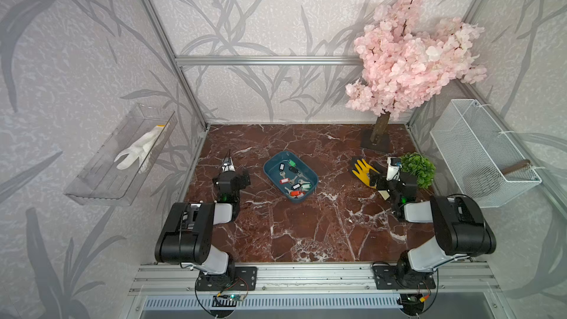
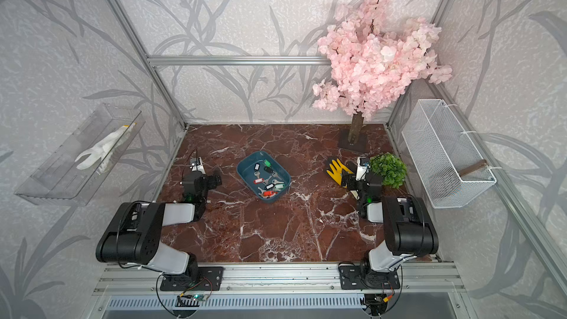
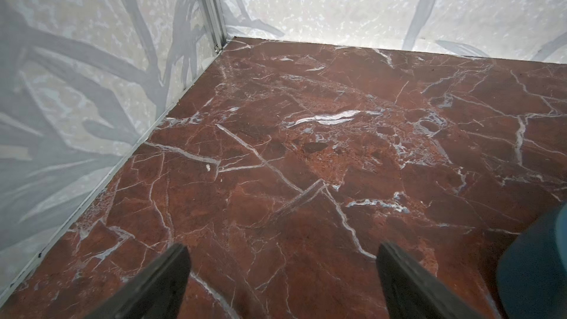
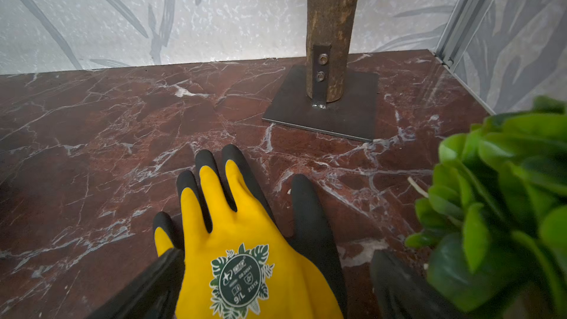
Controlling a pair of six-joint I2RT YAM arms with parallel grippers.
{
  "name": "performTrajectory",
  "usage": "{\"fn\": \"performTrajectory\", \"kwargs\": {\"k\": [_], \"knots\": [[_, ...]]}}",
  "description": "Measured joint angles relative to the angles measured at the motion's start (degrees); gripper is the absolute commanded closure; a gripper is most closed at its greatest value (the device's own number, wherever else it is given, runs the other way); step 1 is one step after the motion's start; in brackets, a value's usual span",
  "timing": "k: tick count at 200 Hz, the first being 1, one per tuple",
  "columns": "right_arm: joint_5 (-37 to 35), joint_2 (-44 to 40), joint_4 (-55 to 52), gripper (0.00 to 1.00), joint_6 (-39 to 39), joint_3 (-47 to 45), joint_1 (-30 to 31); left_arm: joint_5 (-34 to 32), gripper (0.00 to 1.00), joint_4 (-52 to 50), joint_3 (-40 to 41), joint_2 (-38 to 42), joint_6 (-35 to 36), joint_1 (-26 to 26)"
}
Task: Take the keys out of the storage box
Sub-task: Adjust the storage box at the center of the board.
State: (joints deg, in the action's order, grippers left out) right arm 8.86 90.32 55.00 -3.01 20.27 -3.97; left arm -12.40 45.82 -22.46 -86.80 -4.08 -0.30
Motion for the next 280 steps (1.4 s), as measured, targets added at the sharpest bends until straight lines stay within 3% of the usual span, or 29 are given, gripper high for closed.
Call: {"fn": "performTrajectory", "kwargs": {"k": [136, 163, 182, 212, 255, 280], "knots": [[0.1, 0.0, 0.0, 0.01, 0.0, 0.0, 0.0, 0.0, 0.00, 0.1, 0.0, 0.0, 0.2, 0.0], [-2.3, -4.9, -3.5, 0.01, -0.7, -0.4, 0.0, -1.2, 0.00, -8.5, -0.9, 7.1, 0.5, -0.8], [-5.0, -13.9, -10.8, 0.01, -2.9, 0.2, 0.0, -1.9, 0.00, -18.5, -5.2, 16.7, -4.3, -1.6], [-5.3, -25.2, -19.8, 0.01, -7.8, 3.2, 2.0, 0.0, 0.00, -28.6, -11.3, 28.6, -18.4, -2.0], [-7.6, -31.6, -36.6, 0.01, -11.0, 10.7, 17.2, 6.4, 0.00, -50.2, -15.5, 34.2, -33.8, -2.8], [-8.9, -30.8, -44.5, 0.01, -12.4, 15.2, 26.0, 9.7, 0.00, -62.6, -18.0, 33.1, -38.9, -7.6]]}}
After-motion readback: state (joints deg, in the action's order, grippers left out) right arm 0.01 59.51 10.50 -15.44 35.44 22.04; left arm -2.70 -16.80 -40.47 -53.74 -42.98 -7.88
